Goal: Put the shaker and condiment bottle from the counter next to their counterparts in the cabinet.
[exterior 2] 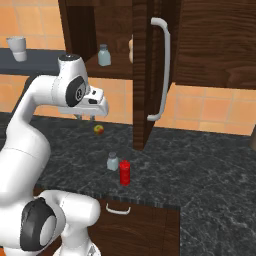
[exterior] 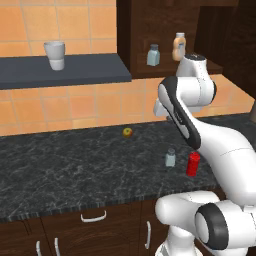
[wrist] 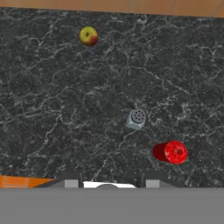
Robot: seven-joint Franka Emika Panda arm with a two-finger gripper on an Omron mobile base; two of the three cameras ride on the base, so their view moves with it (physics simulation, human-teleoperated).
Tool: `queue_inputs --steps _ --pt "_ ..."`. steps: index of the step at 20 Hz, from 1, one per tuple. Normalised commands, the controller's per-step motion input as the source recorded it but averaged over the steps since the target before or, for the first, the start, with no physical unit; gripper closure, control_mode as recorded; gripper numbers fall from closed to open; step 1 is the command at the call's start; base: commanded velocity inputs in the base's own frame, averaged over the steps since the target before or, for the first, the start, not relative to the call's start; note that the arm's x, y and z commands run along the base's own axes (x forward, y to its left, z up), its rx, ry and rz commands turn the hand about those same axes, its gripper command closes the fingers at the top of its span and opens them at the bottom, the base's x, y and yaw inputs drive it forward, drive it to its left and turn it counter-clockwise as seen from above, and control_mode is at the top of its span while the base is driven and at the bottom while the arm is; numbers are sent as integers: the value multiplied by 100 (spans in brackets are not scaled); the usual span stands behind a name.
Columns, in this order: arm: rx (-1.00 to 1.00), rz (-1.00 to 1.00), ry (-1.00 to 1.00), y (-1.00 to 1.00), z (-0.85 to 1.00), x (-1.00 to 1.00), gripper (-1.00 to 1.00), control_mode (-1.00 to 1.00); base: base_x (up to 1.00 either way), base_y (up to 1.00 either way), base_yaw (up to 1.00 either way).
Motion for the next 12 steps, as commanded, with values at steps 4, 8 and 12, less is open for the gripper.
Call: queue_inputs --steps 4,8,12 --pt "0 -2 -3 0 0 -27 -100 -100 0 0 0" --pt "0 -14 -3 -5 -2 -71 -100 -100 0 0 0" --pt "-1 -31 -11 -1 -27 -42 -100 -100 0 0 0"
